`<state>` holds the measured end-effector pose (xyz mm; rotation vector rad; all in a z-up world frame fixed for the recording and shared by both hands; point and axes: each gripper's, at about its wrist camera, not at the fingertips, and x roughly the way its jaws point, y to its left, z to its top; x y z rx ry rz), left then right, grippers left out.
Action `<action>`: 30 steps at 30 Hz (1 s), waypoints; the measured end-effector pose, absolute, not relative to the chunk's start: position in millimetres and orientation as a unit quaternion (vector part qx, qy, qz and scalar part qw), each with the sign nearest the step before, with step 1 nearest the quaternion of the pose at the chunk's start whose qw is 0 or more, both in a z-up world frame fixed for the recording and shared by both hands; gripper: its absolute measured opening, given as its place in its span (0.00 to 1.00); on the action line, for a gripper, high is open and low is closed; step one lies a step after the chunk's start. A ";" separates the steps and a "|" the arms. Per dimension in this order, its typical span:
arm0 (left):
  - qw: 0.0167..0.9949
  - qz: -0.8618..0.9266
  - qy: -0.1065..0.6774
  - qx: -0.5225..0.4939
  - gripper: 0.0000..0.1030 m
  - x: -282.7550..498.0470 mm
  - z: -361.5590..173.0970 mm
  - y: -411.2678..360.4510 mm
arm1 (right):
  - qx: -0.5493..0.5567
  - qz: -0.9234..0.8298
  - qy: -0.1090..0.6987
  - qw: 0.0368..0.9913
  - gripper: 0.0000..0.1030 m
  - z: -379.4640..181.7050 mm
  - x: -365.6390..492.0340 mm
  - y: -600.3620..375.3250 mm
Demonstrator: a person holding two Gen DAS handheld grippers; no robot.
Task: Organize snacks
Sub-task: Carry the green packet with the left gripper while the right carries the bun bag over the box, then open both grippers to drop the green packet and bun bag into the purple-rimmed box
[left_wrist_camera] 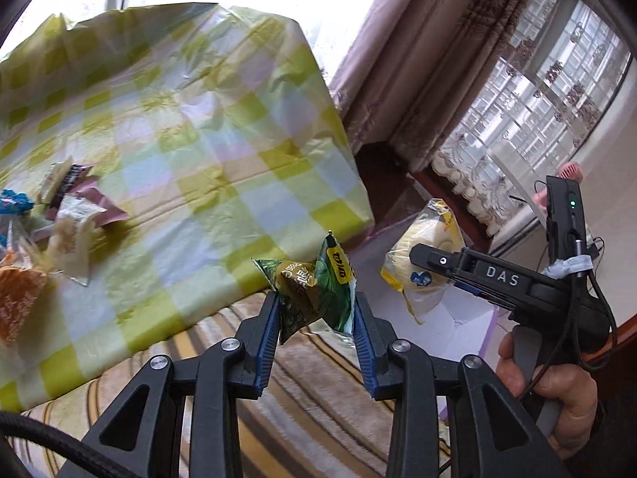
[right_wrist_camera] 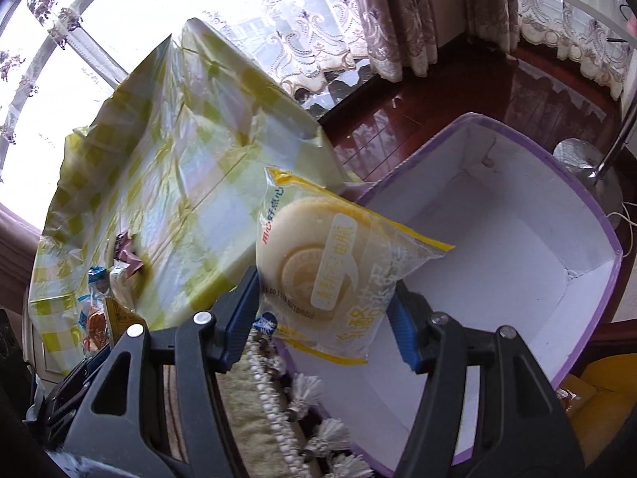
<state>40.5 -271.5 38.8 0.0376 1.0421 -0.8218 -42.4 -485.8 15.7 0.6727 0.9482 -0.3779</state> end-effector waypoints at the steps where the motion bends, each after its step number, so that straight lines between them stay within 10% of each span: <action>1: 0.780 -0.393 0.487 0.020 0.35 38.0 37.5 -279.7 | 0.315 -0.186 0.447 0.816 0.63 13.3 -45.0 -490.1; 6: 0.746 -0.429 0.509 0.035 0.37 29.6 25.6 -307.9 | 0.304 -0.216 0.451 0.811 0.64 10.0 -52.3 -503.9; 14: 0.760 -0.407 0.505 0.039 0.81 33.4 25.3 -305.5 | 0.261 -0.241 0.454 0.817 0.78 18.0 -47.5 -499.3; 30: 0.866 -0.255 0.429 -0.032 0.84 63.6 52.7 -212.0 | 0.110 -0.207 0.384 0.893 0.90 65.2 -25.5 -427.2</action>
